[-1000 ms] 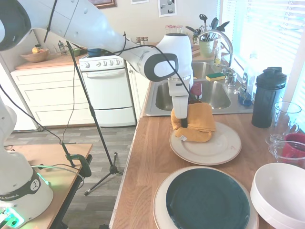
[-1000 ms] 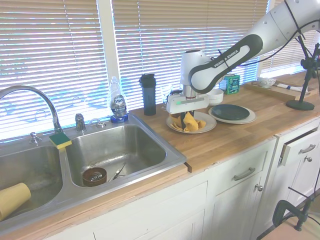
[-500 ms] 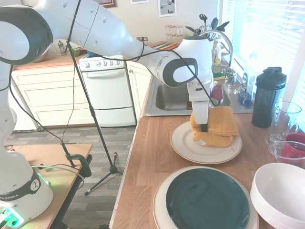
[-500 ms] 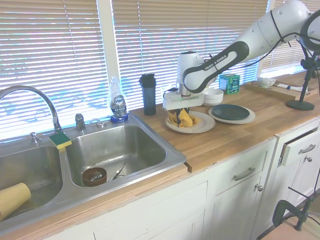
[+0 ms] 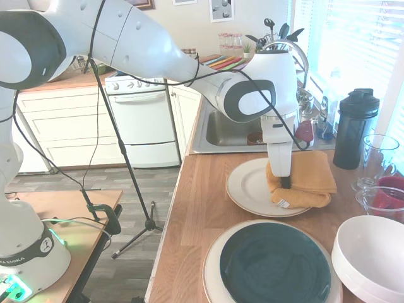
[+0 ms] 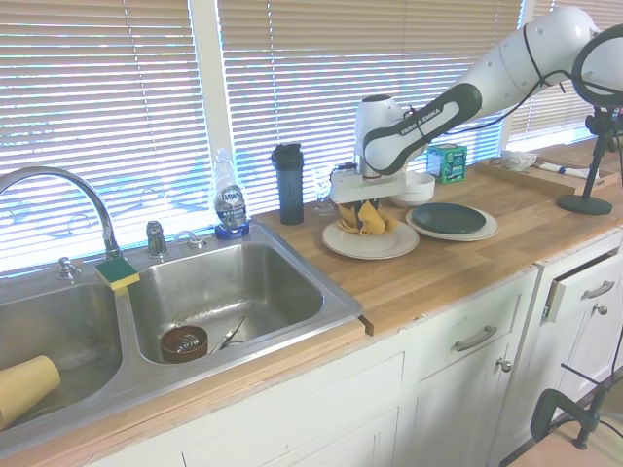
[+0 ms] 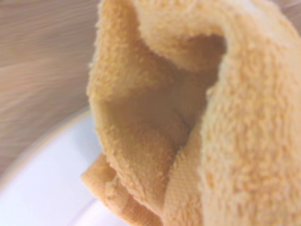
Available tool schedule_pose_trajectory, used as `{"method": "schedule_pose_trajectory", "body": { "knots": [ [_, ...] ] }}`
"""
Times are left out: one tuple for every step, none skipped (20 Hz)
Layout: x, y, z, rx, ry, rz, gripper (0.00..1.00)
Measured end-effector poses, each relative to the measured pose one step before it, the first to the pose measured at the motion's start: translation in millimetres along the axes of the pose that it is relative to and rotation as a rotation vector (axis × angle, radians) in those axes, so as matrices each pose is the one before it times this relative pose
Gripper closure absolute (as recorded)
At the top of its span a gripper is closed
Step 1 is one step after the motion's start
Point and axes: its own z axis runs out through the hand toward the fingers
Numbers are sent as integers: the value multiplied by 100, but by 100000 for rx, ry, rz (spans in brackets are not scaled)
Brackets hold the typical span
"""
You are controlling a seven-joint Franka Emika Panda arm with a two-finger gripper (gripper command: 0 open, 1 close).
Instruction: Wipe the white plate in clockwise motion
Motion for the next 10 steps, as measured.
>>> {"method": "schedule_pose_trajectory", "body": {
  "knots": [
    [362,227,41,-912,459,-10,100],
    [225,272,-26,-816,627,-202,100],
    [119,323,-60,-852,443,-220,100],
    [30,412,-100,-1158,223,-231,100],
    [-20,509,-199,-883,214,-273,100],
    [-77,527,-208,-797,252,-386,100],
    [-133,586,-226,-775,93,-325,100],
    [-158,668,-244,-968,-9,-285,100],
    [-196,629,-240,-806,-40,-318,100],
    [-305,602,-229,-635,-182,-386,100]
  ]
}}
